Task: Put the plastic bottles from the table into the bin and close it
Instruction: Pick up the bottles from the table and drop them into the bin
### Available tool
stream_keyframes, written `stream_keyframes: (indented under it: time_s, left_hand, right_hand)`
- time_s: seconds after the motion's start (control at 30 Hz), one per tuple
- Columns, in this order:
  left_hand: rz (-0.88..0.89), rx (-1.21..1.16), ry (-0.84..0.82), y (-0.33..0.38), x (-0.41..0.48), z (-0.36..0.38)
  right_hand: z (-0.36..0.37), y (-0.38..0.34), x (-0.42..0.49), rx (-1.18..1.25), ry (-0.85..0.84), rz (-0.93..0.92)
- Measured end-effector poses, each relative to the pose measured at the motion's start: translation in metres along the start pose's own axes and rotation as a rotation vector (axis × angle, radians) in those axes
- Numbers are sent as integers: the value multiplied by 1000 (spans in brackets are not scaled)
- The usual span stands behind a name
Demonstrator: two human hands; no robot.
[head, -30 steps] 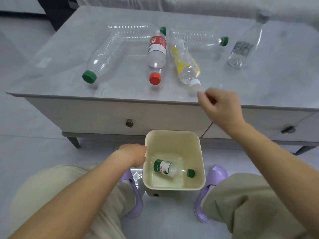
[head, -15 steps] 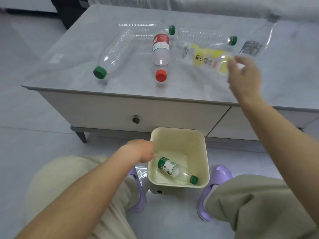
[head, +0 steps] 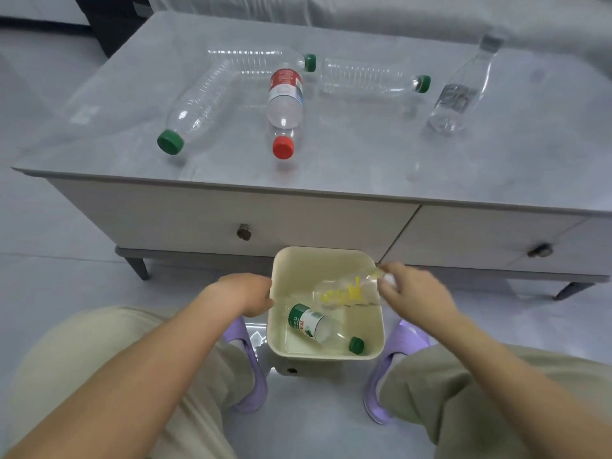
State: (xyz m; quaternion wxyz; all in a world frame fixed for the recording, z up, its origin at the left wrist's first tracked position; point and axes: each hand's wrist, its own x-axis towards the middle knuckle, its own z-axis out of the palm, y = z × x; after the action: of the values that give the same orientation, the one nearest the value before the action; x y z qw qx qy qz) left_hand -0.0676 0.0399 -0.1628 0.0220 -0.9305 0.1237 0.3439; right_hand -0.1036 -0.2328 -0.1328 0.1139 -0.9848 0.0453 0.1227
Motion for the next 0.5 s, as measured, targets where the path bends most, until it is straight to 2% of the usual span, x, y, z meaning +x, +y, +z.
stream_keyframes:
  time_s: [0.13,0.23,0.37,0.5]
  left_hand:
    - [13,-15,18,-2,-4,-2]
    - [25,-10,22,-1,-3,-2]
    - [34,-20,19,1,4,-3]
    - [18,-20,31,-2,4,-9]
  right_hand:
    - [58,-5,27,-95,-283,46]
    - [58,-1,36,-155,-355,66]
    - [17,-5,46,-67,-139,-33]
    - [-43,-35,45,314,170,-225]
